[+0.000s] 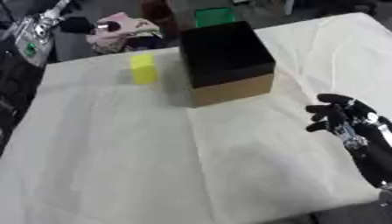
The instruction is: Pick up objects on the table and place them in the box.
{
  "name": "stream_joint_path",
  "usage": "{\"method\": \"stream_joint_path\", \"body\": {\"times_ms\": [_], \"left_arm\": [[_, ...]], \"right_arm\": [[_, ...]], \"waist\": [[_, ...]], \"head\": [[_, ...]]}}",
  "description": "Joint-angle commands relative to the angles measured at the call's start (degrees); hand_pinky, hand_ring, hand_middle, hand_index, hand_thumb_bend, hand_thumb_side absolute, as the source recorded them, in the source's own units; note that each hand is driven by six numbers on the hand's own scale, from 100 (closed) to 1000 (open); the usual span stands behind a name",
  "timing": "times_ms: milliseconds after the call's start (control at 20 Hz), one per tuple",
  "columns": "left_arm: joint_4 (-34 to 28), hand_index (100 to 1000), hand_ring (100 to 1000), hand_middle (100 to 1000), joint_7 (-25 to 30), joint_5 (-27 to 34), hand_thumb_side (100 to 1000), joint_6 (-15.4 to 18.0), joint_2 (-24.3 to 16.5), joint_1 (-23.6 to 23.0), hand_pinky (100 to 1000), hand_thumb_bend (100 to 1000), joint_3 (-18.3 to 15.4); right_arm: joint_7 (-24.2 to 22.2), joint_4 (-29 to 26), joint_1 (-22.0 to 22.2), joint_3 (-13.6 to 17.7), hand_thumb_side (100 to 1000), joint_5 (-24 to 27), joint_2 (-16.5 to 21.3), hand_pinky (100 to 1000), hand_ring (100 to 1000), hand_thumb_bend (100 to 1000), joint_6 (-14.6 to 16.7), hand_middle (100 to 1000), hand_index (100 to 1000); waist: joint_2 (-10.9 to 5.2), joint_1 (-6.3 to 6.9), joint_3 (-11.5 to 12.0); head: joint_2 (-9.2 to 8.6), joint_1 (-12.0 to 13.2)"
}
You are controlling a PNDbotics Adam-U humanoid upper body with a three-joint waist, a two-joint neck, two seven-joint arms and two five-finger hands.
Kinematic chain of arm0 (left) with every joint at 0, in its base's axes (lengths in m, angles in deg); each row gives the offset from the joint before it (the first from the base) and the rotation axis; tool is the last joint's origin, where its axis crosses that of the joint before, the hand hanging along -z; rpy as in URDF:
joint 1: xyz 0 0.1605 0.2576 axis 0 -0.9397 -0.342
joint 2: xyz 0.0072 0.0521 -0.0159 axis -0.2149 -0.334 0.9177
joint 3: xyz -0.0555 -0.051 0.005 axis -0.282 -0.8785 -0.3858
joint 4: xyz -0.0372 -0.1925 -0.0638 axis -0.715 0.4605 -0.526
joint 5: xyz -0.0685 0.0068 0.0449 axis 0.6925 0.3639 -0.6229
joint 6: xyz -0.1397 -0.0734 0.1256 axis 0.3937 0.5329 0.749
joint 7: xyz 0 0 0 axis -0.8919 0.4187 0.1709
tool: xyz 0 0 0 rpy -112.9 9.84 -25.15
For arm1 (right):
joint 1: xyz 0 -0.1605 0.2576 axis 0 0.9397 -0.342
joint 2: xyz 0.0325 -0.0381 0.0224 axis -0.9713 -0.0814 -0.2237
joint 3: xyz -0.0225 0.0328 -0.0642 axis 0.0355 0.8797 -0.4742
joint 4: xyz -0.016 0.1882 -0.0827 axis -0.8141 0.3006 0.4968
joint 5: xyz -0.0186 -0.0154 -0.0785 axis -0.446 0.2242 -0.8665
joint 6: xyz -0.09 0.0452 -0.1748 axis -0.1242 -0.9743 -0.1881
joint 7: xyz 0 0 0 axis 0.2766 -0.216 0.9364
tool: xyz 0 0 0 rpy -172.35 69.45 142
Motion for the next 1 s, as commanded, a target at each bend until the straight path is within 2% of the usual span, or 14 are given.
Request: {"method": "stream_joint_path", "body": {"times_ms": [50, 200, 450, 600, 650, 1000], "left_arm": [[-0.7, 816, 738, 723, 2.1, -4.6, 644, 1.1, 0.1, 1.5, 747, 973, -0.4], [-1.5, 799, 719, 695, 2.2, -7.8, 622, 1.8, 1.8, 1.2, 739, 991, -0.4], [-2.4, 790, 709, 684, -0.3, -11.4, 522, 1.7, 3.5, 0.5, 729, 916, -0.4], [-2.3, 789, 707, 682, -1.1, -12.3, 447, 1.5, 4.3, 0.0, 729, 884, -0.4], [-2.2, 788, 706, 680, -1.1, -12.4, 424, 1.3, 4.5, -0.1, 729, 877, -0.4], [-2.1, 790, 708, 685, -1.5, -12.4, 323, 0.7, 4.6, -0.6, 731, 755, -0.5]], "right_arm": [[-0.4, -0.7, -1.0, -0.2, 482, 0.5, 0.4, 630, 817, 100, 0.1, 544, 811], [-0.6, -0.6, -1.3, -0.5, 486, 0.5, 0.2, 629, 817, 100, 0.0, 544, 811], [-0.7, -0.6, -1.7, -0.6, 492, 0.4, -0.1, 629, 816, 100, 0.0, 543, 811], [-0.7, -0.5, -1.7, -0.7, 501, 0.2, -0.2, 629, 816, 100, 0.0, 543, 811], [-0.7, -0.4, -1.7, -0.7, 425, 0.2, -0.2, 629, 816, 126, 0.0, 543, 811], [-0.9, -0.3, -2.0, -0.8, 433, -0.2, -0.3, 629, 816, 126, 0.1, 543, 811]], "waist": [[-0.54, -0.18, -0.4], [-0.08, -0.01, -1.1], [0.67, 0.27, -1.7], [1.11, 0.52, -2.0], [1.23, 0.61, -2.0], [2.32, 1.17, -2.4]], "head": [[-0.54, 0.3], [-0.71, 0.5], [-1.1, 0.6], [-1.19, 0.5], [-1.24, 0.5], [-1.72, 0.1]]}}
